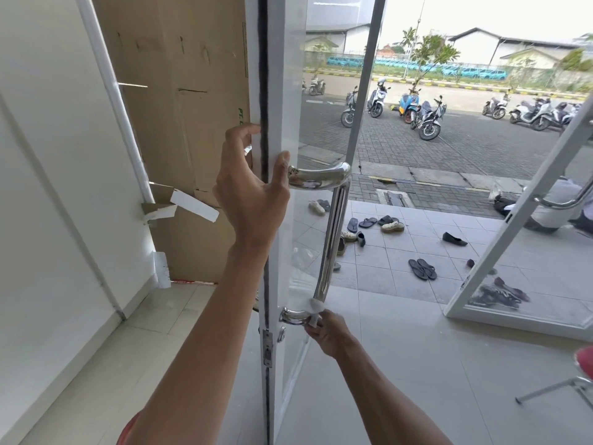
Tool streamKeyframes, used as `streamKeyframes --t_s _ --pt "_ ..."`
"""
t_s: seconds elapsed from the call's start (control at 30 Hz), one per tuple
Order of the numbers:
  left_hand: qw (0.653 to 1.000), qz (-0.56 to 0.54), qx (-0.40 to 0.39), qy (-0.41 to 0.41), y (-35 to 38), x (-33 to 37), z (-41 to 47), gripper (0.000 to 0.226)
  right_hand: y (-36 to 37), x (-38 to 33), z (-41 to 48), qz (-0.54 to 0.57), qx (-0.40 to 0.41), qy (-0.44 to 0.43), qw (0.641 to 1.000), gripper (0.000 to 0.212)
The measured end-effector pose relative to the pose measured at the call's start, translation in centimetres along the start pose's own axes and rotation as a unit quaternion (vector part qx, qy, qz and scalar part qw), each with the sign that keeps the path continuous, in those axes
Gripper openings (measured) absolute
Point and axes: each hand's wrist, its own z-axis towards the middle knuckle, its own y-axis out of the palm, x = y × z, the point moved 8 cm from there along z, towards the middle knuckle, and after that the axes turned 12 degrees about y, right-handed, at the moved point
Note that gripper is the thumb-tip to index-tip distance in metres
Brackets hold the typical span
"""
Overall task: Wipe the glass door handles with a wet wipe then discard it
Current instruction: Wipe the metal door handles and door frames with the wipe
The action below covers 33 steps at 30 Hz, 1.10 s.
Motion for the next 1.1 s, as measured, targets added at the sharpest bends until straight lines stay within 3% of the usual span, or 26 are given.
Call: streamKeyframes --t_s 0.07,0.17,0.27,0.47,0.67,0.73,1.1 --pt "1.000 0.003 -0.003 -0.001 0.0 -0.1 0.0 0.041 -0.7 -1.4 -0.2 -0.017 0.068 -0.031 0.997 0.016" --pt "1.000 0.010 -0.012 0.001 0.1 -0.1 0.0 0.041 -0.9 -1.4 -0.6 -0.025 0.108 -0.041 0.993 0.019" --pt "1.000 0.017 -0.018 0.002 0.2 -0.1 -0.1 0.041 0.0 0.9 -1.1 0.003 0.086 -0.011 0.996 0.013" --pt "1.000 0.022 -0.005 0.004 0.0 0.1 -0.1 0.042 1.8 4.4 -1.4 0.000 0.031 0.041 0.999 0.030" --pt "1.000 0.010 -0.002 0.003 0.4 0.4 -0.2 0.042 0.2 1.3 -2.6 0.082 0.130 0.008 0.988 0.061" --pt "1.000 0.015 -0.008 -0.002 0.4 0.3 -0.2 0.042 0.2 1.4 -2.7 0.093 0.151 0.002 0.984 0.062" --pt "1.000 0.014 -0.001 -0.004 0.4 0.1 -0.5 0.041 2.4 4.3 -3.5 0.090 0.167 0.049 0.980 0.080"
